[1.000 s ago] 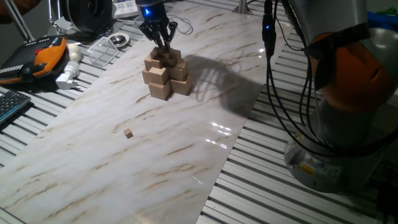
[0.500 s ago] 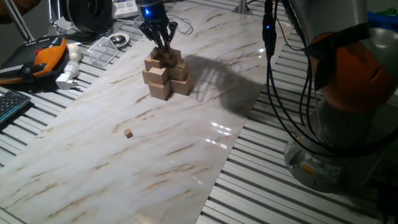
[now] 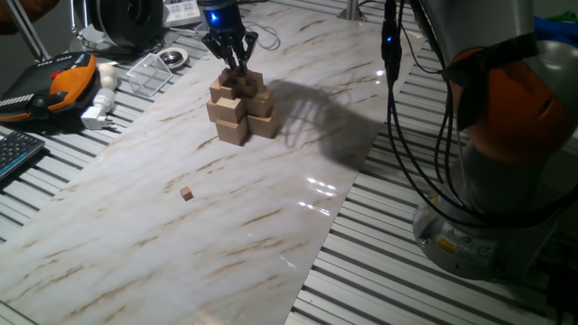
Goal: Stack the blocks into a cross shape
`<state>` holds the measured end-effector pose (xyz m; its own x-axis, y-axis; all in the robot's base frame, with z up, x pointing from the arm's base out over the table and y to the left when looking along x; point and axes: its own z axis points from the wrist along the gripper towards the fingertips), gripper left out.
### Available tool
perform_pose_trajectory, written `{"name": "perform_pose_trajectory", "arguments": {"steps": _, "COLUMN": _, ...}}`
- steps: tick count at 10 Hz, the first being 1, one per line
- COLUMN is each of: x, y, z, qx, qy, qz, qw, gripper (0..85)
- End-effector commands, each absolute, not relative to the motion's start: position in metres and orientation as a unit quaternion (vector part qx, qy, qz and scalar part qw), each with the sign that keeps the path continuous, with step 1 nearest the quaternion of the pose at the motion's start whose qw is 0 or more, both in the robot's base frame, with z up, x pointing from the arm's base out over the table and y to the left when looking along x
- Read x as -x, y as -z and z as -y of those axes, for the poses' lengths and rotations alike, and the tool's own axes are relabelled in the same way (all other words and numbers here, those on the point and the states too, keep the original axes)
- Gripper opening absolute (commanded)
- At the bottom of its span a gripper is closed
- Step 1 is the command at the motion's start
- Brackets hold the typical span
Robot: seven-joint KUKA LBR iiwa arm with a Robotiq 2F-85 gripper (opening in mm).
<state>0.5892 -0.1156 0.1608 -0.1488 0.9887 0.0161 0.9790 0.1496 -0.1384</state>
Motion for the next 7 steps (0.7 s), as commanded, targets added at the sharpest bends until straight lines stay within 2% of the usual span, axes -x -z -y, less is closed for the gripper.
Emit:
{"name": "perform_pose_trajectory", "arguments": {"steps": 1, "x": -0.5894, "y": -0.1608, "z": 0.1156, "qx": 0.650, "qy": -0.047, "qz": 0.756, "qw": 0.051, "gripper": 17.0}}
{"name": "perform_pose_trajectory", "arguments": {"steps": 6, "x": -0.5896, "y": -0.1610, "z": 0.1154, "qx": 0.649, "qy": -0.045, "qz": 0.758, "qw": 0.049, "gripper": 17.0}}
{"name": "perform_pose_trajectory", "arguments": {"steps": 7, "x": -0.5896, "y": -0.1611, "z": 0.1154, "qx": 0.649, "qy": -0.045, "qz": 0.758, "qw": 0.049, "gripper": 34.0}}
